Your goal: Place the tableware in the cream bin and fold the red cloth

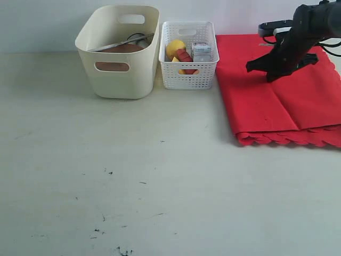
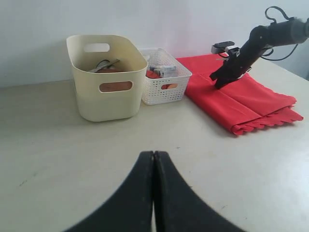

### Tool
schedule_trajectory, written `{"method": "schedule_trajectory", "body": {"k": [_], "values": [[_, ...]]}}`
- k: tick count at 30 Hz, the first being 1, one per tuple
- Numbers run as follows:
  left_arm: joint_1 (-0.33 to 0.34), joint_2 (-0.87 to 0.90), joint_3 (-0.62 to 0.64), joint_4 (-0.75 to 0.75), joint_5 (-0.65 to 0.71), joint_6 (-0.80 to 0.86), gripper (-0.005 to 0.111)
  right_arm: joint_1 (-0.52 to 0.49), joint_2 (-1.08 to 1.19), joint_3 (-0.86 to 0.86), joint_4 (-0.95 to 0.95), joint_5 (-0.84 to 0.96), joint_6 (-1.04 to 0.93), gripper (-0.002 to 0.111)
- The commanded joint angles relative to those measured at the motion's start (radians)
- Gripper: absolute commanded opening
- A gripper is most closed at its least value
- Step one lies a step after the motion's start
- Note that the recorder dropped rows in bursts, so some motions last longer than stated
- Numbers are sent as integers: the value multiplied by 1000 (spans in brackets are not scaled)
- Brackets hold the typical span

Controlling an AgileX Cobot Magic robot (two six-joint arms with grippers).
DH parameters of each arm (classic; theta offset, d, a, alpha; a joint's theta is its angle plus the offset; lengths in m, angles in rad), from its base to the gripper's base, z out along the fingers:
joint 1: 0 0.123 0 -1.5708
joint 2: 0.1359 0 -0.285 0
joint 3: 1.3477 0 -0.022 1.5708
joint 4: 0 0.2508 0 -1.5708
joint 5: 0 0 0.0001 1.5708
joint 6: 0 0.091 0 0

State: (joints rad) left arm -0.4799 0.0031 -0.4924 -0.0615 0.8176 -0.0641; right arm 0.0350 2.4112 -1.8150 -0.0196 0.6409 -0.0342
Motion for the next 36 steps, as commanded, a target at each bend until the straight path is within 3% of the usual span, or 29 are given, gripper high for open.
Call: {"method": "schedule_trajectory", "body": {"k": [1, 20, 36], "values": [[4, -3, 6, -5, -12, -10, 0, -1, 29, 12, 20, 22, -18, 0], [4, -3, 6, -5, -12, -10, 0, -1, -287, 36, 20, 250, -46, 0], [4, -3, 6, -5, -12, -10, 0, -1, -687, 367, 20, 199, -44, 0]]}}
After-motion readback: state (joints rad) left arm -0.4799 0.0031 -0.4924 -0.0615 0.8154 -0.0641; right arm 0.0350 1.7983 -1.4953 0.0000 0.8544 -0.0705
